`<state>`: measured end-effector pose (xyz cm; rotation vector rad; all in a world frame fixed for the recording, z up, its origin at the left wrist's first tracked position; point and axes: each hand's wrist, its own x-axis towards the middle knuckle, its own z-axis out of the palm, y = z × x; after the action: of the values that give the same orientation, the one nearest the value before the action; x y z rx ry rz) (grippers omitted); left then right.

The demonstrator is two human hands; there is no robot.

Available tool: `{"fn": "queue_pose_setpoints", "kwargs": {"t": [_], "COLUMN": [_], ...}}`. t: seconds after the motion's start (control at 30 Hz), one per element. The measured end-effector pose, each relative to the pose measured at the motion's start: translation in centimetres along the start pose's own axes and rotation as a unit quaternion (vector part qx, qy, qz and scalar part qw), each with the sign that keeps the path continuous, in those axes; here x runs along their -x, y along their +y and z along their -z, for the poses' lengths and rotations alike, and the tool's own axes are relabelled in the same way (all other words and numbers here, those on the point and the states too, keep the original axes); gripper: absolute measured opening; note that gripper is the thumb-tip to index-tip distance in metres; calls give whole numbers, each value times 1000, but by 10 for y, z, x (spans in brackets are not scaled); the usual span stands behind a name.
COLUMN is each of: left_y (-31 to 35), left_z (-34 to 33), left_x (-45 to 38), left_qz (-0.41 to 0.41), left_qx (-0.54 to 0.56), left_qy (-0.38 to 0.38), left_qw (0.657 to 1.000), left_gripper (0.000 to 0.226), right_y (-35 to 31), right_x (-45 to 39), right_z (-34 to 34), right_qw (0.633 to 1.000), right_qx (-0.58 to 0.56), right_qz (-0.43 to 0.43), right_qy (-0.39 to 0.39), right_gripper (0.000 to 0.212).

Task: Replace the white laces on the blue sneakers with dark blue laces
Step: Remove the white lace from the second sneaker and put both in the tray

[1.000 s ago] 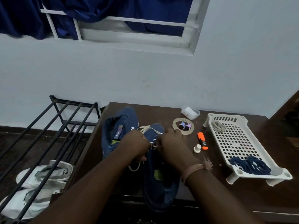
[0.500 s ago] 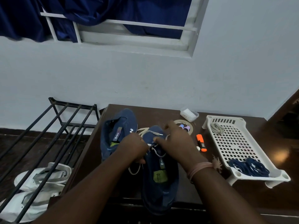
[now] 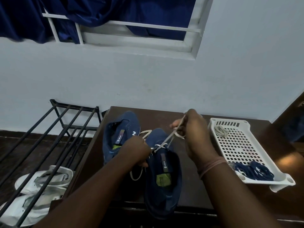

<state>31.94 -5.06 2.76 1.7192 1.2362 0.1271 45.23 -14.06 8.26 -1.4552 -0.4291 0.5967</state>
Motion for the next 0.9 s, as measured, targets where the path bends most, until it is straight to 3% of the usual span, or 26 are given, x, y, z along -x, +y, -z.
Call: {"fn": "queue_pose_setpoints", "kwargs": {"t": [0.07, 0.27, 0.4, 0.47, 0.53, 0.6, 0.67, 0.77, 0.83, 0.9], "left_y": [1, 0, -4, 2, 0, -1, 1, 3, 6, 5], "left_z": [0, -2, -5, -1, -3, -9, -17, -31, -40, -45], "left_x": [0, 0, -4, 2, 2, -6, -10, -13, -19, -24], "left_qz": [-5, -13, -17, -36, -44, -74, -109, -179, -228, -249], "left_qx": [-11, -29, -46, -79, -129, -89, -86, -104, -118, -199], "left_qy": [-2, 8, -1, -11, -39, 15, 79, 103, 117, 109], "left_qw": [1000, 999, 999, 996, 990, 993, 987, 973, 960, 942], "left_gripper": [22, 21, 24, 34, 36, 15, 9, 9, 15, 18], "right_y": [-8, -30, -31, -20, -3, 21, 44, 67, 72, 73], "right_x": [-2, -4, -16, -18, -16, -12, -8, -5, -1, -1], "right_z": [9, 34, 49, 50, 47, 40, 30, 17, 12, 11], "right_qw": [993, 968, 954, 955, 936, 868, 804, 755, 779, 804], "right_qx": [-113, -137, -12, 99, 293, 483, 577, 641, 612, 580], "right_qz": [28, 153, 224, 226, 186, 89, 21, 84, 118, 118], "right_qy": [29, 142, 199, 165, 57, -79, -146, -107, -69, -53], "right_gripper": [37, 30, 33, 41, 43, 44, 43, 37, 34, 30]}}
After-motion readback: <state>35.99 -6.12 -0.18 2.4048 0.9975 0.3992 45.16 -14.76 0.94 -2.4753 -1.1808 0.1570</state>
